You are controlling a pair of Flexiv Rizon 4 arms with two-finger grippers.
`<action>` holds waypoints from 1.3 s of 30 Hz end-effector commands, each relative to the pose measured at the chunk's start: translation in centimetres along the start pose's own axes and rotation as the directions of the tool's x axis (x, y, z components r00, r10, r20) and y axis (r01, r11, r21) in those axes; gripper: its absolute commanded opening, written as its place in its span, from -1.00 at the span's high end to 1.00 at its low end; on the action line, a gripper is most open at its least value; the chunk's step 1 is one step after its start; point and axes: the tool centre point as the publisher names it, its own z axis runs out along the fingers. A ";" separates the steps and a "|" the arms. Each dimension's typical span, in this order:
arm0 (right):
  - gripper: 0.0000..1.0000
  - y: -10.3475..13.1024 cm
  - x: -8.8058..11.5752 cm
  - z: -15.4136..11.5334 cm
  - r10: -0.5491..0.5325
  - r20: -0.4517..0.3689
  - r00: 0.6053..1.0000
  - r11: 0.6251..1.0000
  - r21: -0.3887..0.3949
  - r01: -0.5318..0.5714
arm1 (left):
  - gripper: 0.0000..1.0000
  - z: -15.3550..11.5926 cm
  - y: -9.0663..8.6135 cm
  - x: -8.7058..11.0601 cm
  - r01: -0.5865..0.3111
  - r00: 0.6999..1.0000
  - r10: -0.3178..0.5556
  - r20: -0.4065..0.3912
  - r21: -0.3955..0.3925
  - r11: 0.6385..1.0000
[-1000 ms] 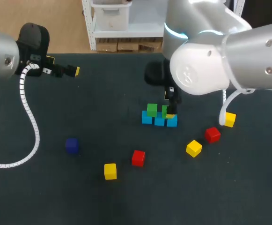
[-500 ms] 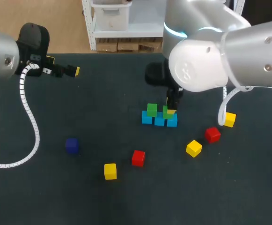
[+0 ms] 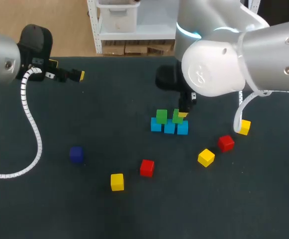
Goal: Place the blue cubes, place green cubes on the blue cubes, place the yellow cubes on the green cubes, then place the red cubes on the yellow cubes, and place purple cube on the red cubes.
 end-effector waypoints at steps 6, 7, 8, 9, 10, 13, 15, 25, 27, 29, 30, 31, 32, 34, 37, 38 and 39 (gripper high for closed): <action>0.44 0.3 0.1 0.1 -0.005 0.005 1.000 1.000 0.012 0.005 | -1.00 0.0 0.3 0.1 -0.002 1.000 0.002 0.004 0.012 1.000; 0.42 0.3 0.0 0.0 -0.005 0.005 1.000 1.000 0.013 0.005 | -1.00 0.0 0.3 0.1 -0.002 1.000 0.002 0.004 0.012 1.000; 0.41 0.3 0.0 0.0 -0.005 0.006 1.000 1.000 0.012 0.005 | -1.00 0.0 0.3 0.1 -0.002 1.000 0.002 0.004 0.012 1.000; 0.39 0.3 0.0 0.0 -0.005 0.007 1.000 1.000 0.013 0.005 | -1.00 0.0 0.3 0.1 -0.002 1.000 0.002 0.004 0.012 1.000; 0.37 0.3 0.0 -0.1 -0.005 0.008 1.000 1.000 0.014 0.005 | -1.00 0.0 0.3 0.1 -0.002 1.000 0.002 0.004 0.012 1.000; 0.33 0.5 -0.1 -0.2 -0.008 0.013 1.000 1.000 0.013 0.008 | -1.00 0.0 0.3 0.1 -0.002 1.000 0.002 0.004 0.012 1.000; 0.33 0.6 -0.1 -0.3 -0.011 0.015 1.000 1.000 0.013 0.011 | -1.00 0.0 0.3 0.1 -0.002 1.000 0.002 0.004 0.012 1.000; 0.22 -0.4 0.2 -0.8 0.036 0.041 0.999 0.999 0.039 -0.037 | -1.00 0.0 0.3 0.1 -0.002 1.000 0.002 0.004 0.012 1.000; 0.19 -1.1 0.3 -0.9 0.067 0.042 0.997 0.996 0.054 -0.070 | -1.00 0.0 0.3 0.1 -0.002 1.000 0.002 0.004 0.012 1.000; 0.16 -1.7 0.4 -0.8 0.090 0.039 0.995 0.994 0.053 -0.092 | -1.00 0.0 0.3 0.1 -0.002 1.000 0.002 0.004 0.012 1.000; 0.15 -1.9 0.4 -0.7 0.097 0.044 0.994 0.993 0.057 -0.100 | -1.00 0.0 0.3 0.1 -0.002 1.000 0.002 0.004 0.012 1.000; 0.14 -2.1 0.3 -0.6 0.106 0.053 0.993 0.992 0.056 -0.109 | -1.00 0.0 0.3 0.1 -0.002 1.000 0.002 0.004 0.012 1.000; 0.09 -2.4 0.2 -0.5 0.120 0.066 0.991 0.991 0.055 -0.123 | -1.00 0.0 0.3 0.1 -0.002 1.000 0.002 0.004 0.012 1.000; 0.02 -3.0 0.1 -0.2 0.150 0.093 0.984 0.987 0.042 -0.154 | -1.00 0.0 0.3 0.1 -0.002 1.000 0.002 0.004 0.012 1.000; 0.06 -4.2 0.1 0.6 0.187 0.122 0.975 0.981 0.030 -0.192 | -1.00 0.0 0.3 0.1 -0.002 1.000 0.002 0.004 0.012 1.000; 0.06 -4.6 0.1 0.9 0.198 0.128 0.972 0.979 0.028 -0.203 | -1.00 0.0 0.3 0.1 -0.002 1.000 0.002 0.004 0.012 1.000; 0.07 -5.1 0.1 1.2 0.205 0.133 0.970 0.977 0.026 -0.210 | -1.00 0.0 0.3 0.1 -0.002 1.000 0.002 0.004 0.012 1.000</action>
